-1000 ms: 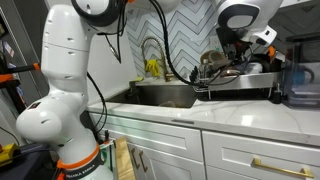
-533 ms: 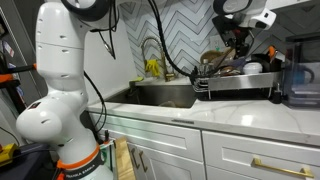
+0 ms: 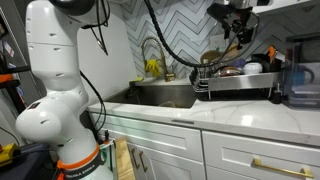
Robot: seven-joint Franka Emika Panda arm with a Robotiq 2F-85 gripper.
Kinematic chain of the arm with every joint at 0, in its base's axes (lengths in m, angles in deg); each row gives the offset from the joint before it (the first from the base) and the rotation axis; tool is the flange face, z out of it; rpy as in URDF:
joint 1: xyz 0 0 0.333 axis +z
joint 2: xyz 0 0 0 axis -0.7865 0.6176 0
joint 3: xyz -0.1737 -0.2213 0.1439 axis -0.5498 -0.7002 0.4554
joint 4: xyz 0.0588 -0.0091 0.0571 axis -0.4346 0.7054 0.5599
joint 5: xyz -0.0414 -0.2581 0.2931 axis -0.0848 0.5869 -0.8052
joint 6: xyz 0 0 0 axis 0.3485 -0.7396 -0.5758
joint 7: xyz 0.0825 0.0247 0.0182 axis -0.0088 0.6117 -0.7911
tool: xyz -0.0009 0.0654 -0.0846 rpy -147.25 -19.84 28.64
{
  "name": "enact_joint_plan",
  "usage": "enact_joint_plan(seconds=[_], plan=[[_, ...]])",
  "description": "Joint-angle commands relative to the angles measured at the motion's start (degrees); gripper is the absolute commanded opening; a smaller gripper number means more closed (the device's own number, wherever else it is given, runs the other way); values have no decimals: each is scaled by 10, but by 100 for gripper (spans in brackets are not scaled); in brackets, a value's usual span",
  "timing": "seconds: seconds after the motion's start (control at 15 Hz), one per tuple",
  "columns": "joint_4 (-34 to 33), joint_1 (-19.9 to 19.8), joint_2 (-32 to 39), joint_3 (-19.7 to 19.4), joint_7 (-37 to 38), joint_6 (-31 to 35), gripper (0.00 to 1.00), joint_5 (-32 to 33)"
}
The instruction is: Pick up the clear bowl and put it on the light blue lid, pick up the light blue lid with a bowl on top and put it in the dishes drying rack
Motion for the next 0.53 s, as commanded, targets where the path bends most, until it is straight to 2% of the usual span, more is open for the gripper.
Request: enact_joint_plan(seconds=[0.0, 0.27, 0.33, 0.47], plan=[[7, -12, -31, -4, -26, -55, 100, 9], [0, -15, -47, -16, -26, -93, 100, 24], [-9, -11, -33, -14, -18, -74, 100, 10], [-10, -12, -39, -17, -20, -82, 100, 13]])
